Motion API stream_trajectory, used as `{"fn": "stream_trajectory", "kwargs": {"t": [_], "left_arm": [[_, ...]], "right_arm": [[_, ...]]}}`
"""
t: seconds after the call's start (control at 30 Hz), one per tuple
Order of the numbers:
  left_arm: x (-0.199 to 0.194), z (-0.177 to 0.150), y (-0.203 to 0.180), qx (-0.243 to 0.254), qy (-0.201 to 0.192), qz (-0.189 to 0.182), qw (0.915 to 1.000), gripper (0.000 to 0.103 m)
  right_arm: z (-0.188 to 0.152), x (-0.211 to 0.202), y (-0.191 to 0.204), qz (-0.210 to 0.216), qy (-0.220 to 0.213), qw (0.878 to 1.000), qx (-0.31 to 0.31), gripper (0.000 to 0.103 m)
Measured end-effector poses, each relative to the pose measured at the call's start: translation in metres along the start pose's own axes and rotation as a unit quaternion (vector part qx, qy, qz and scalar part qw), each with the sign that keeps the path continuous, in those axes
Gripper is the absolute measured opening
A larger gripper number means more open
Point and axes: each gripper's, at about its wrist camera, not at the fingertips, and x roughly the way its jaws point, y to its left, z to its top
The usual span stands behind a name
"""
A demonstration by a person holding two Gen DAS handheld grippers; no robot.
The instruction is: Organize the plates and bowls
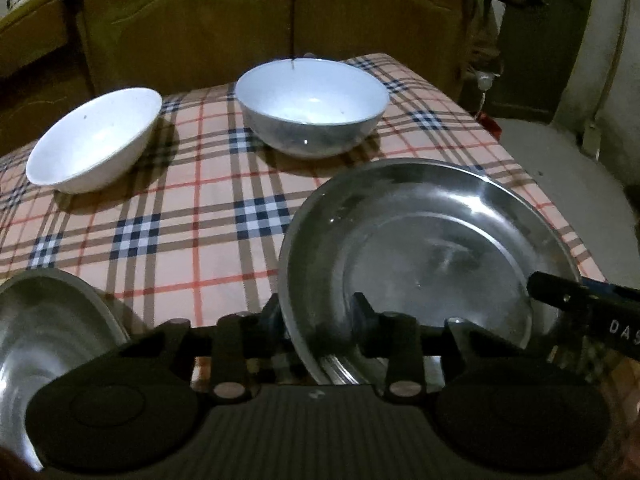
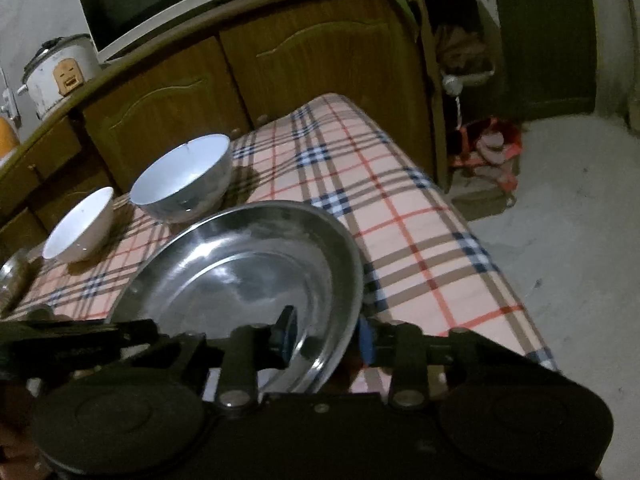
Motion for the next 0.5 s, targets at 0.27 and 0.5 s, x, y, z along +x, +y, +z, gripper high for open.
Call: {"fn": "stream_trajectory", "kwargs": {"t": [0.27, 0.5], "left_arm": [[-0.019, -0.003, -0.004, 0.008, -0.006, -0.016, 0.9998, 0.028], [-0.046, -0.008, -0.020, 0.027, -0.025, -0.041, 0.9985, 0.028]], "right_arm": [[0.000, -0.023, 0.000, -0.020, -0.025, 0.999, -0.006, 0.030], [-0.002, -0.069, -0.004, -0.033, -0.054, 0.998, 0.008, 0.031]]}}
